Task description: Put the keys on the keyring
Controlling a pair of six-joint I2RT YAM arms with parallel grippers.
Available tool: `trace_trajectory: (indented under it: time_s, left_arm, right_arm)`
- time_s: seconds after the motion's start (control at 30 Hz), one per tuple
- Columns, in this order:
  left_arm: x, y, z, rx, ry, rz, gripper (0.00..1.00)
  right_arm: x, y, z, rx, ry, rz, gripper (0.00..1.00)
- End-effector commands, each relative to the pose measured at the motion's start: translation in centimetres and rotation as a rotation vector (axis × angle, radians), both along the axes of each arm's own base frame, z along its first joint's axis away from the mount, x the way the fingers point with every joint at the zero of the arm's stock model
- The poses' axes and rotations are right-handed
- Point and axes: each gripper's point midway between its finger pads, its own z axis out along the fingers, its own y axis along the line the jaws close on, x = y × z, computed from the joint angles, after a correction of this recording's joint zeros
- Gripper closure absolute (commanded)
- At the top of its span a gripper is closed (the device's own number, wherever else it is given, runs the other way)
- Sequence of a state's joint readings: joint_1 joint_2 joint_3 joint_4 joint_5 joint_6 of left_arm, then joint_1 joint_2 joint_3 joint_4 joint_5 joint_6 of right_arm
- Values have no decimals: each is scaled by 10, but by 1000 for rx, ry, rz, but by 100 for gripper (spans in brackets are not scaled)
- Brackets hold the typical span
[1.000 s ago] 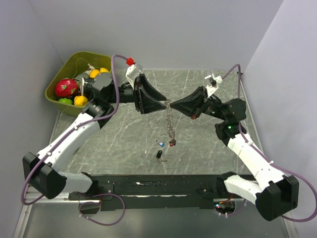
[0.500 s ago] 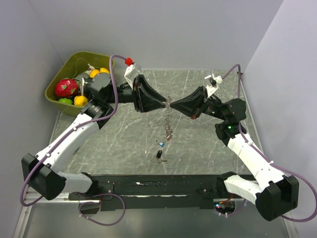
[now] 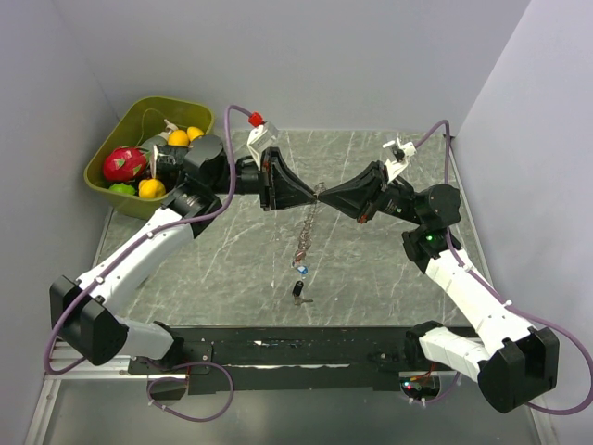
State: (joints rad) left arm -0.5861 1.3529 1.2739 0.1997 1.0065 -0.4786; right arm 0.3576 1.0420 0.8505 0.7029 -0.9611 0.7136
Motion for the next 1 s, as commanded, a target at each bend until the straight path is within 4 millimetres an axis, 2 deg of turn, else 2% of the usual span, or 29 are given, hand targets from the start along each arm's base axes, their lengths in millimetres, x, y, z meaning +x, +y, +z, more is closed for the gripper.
trace_trajectory:
  time_s: [0.0, 0.03, 0.2, 0.3, 0.33, 0.37, 0.4, 0.5, 0.6, 0.73, 0.87, 0.9, 0.97]
  left_arm:
    - [-4, 0, 16, -25, -72, -12, 91]
    - [-3, 0, 16, -24, -71, -11, 98]
    - [-2, 1, 19, -31, -106, 12, 99]
    - [0, 4, 19, -30, -139, 45, 99]
    - [-1, 6, 19, -26, -146, 55, 99]
    - [2, 6, 16, -20, -167, 72, 99]
    - [3, 7, 15, -17, -178, 78, 99]
    - [2, 11, 14, -10, -234, 103, 99]
    - [1, 16, 13, 3, -306, 129, 99]
    - [-3, 22, 8, 33, -419, 158, 99]
    - [-12, 22, 0, 56, -660, 191, 99]
    - [-12, 26, 7, 47, -711, 230, 99]
    - [-17, 25, -1, 55, -786, 235, 99]
  right_arm:
    - [-7, -3, 25, 49, -94, -15, 100]
    - [-7, -3, 24, 46, -94, -13, 100]
    - [-6, -2, 21, 39, -84, -12, 100]
    - [-5, -5, 22, 45, -79, -39, 75]
    - [-4, -6, 23, 47, -88, -51, 59]
    - [-7, -8, 25, 50, -98, -58, 50]
    - [-6, -9, 25, 52, -92, -74, 36]
    - [-7, -14, 29, 57, -116, -111, 21]
    - [-8, -17, 32, 55, -125, -134, 15]
    - [-8, -20, 31, 44, -132, -147, 13]
    - [-6, -20, 26, 31, -120, -153, 12]
    - [-6, -20, 26, 29, -122, -153, 11]
    - [-5, -20, 24, 25, -114, -151, 11]
